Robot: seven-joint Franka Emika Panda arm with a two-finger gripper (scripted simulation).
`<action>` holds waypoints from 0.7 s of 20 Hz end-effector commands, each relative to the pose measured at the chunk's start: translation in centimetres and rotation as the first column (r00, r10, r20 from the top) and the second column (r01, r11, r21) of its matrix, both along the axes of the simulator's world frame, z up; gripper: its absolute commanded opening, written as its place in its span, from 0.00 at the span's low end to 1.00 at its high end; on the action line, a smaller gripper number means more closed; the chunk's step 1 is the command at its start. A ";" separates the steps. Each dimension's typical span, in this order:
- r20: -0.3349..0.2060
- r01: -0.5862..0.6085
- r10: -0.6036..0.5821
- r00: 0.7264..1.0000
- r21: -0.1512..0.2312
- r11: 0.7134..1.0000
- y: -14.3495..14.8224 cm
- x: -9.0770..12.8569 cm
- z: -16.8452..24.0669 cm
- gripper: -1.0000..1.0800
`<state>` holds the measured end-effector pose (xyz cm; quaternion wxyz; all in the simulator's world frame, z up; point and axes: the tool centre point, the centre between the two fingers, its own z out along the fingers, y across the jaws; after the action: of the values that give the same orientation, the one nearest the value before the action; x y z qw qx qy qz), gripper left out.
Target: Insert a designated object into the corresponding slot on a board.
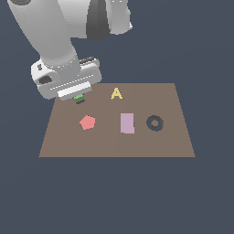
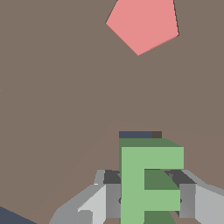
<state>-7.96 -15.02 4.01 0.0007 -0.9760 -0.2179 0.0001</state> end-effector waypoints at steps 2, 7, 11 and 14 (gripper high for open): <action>0.000 -0.014 0.014 1.000 0.000 1.000 -0.1 0.2 0.0 0.00; 0.000 -0.012 0.012 1.000 -0.001 1.000 -0.1 0.2 -0.4 0.00; 0.000 -0.014 0.014 1.000 -0.002 1.000 0.0 0.3 -1.0 0.00; 0.000 -0.014 0.014 1.000 -0.002 1.000 0.0 0.3 -1.0 0.96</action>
<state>-7.73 -15.06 3.03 0.0002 -0.9745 -0.2246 0.0004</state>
